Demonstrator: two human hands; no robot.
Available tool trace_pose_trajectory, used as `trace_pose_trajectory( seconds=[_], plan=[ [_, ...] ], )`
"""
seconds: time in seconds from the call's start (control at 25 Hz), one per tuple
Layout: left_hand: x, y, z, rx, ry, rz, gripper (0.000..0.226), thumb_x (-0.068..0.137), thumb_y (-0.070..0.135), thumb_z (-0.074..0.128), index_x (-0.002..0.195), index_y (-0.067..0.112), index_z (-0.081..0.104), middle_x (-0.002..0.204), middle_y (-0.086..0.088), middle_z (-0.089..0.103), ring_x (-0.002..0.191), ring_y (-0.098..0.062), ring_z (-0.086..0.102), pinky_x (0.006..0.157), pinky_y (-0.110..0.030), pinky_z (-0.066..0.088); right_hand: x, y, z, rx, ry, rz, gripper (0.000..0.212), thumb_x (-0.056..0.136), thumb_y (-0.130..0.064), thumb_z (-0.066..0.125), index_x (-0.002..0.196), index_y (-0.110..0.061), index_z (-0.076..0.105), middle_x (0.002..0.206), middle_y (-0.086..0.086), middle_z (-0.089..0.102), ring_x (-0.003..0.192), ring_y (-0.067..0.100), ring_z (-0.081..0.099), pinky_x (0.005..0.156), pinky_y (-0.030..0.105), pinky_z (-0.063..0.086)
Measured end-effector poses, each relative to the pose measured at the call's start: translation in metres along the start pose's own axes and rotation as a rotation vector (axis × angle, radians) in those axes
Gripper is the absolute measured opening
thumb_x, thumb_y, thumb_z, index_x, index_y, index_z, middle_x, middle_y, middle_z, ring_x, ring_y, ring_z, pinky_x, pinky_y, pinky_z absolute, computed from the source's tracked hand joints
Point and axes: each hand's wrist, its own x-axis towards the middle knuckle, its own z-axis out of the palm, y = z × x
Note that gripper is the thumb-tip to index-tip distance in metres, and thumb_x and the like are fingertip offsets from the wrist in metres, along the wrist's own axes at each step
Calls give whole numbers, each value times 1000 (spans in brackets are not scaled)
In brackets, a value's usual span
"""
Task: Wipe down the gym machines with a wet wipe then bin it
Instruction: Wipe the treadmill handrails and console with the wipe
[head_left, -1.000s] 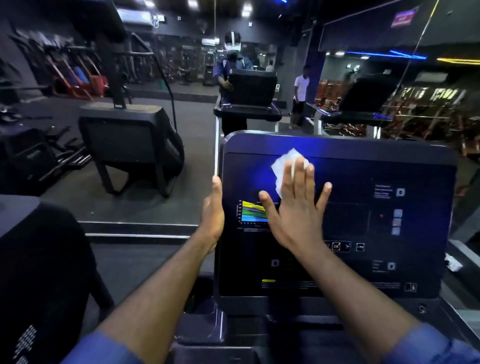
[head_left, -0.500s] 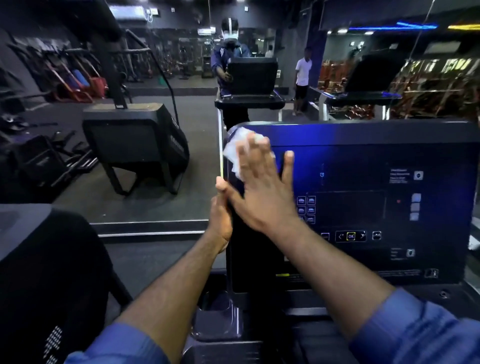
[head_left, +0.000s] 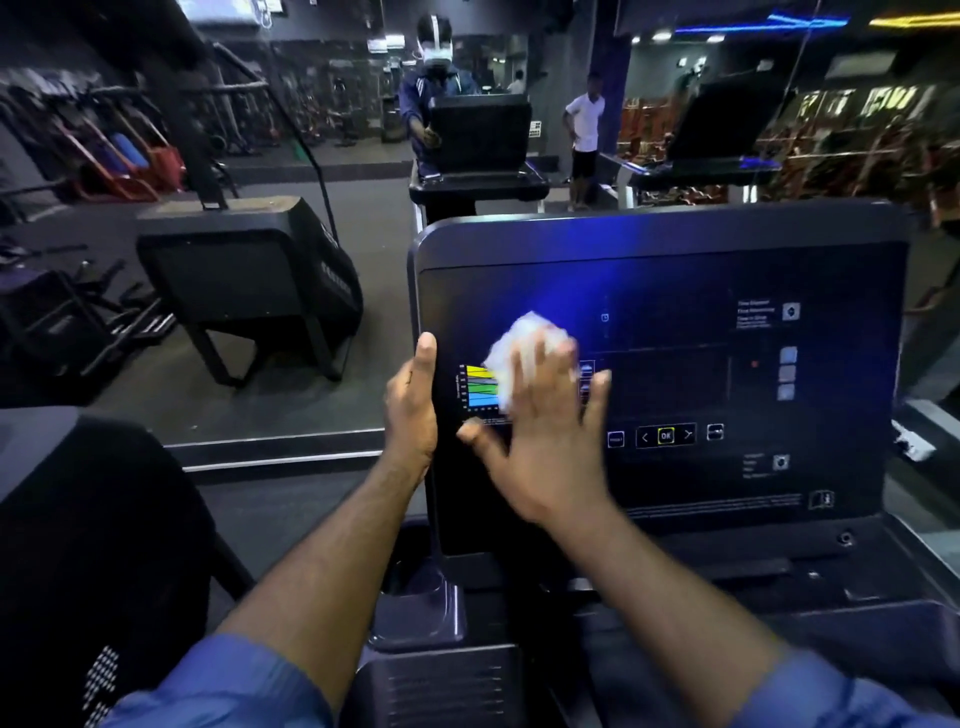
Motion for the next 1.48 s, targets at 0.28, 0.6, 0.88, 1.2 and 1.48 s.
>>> trace_pose_trajectory(
  seconds=[0.28,0.6,0.88,1.2,1.48],
  plan=[
    [-13,0,-1,69,18,-15,75,94,79,46,123,16,73,108,4,80,106,-12,74,104,-40,55,-82,63,31,-92,-19,12,92,98,-81,20,167,-24,-1,174,-6,-14,161,20,1,125,61,-5],
    [-26,-16,0,268,130,-1,92,79,97,39,109,16,71,107,-6,76,104,-26,70,96,-44,53,-112,4,58,-89,-127,-394,91,96,-85,28,167,-32,8,174,-11,-1,161,14,8,128,55,-2],
    [-63,-17,21,966,269,670,74,102,47,53,162,11,28,171,-13,13,158,-28,19,128,-48,15,-46,103,9,-25,27,252,99,95,-84,16,166,-21,-11,171,1,-24,159,27,-17,122,60,-15],
    [-59,-7,42,1283,72,826,67,105,34,46,165,14,24,176,-4,6,162,-20,3,129,-55,8,-42,141,-3,-72,58,143,97,96,-84,13,165,-22,-13,174,-3,-14,160,16,-13,125,60,-10],
    [-65,-18,37,1362,85,871,66,105,30,47,165,12,24,175,-6,12,162,-24,8,128,-57,10,-31,91,-3,-32,30,-141,83,103,-73,20,167,-27,-2,174,-5,-13,161,18,-8,127,58,-5]
  ],
)
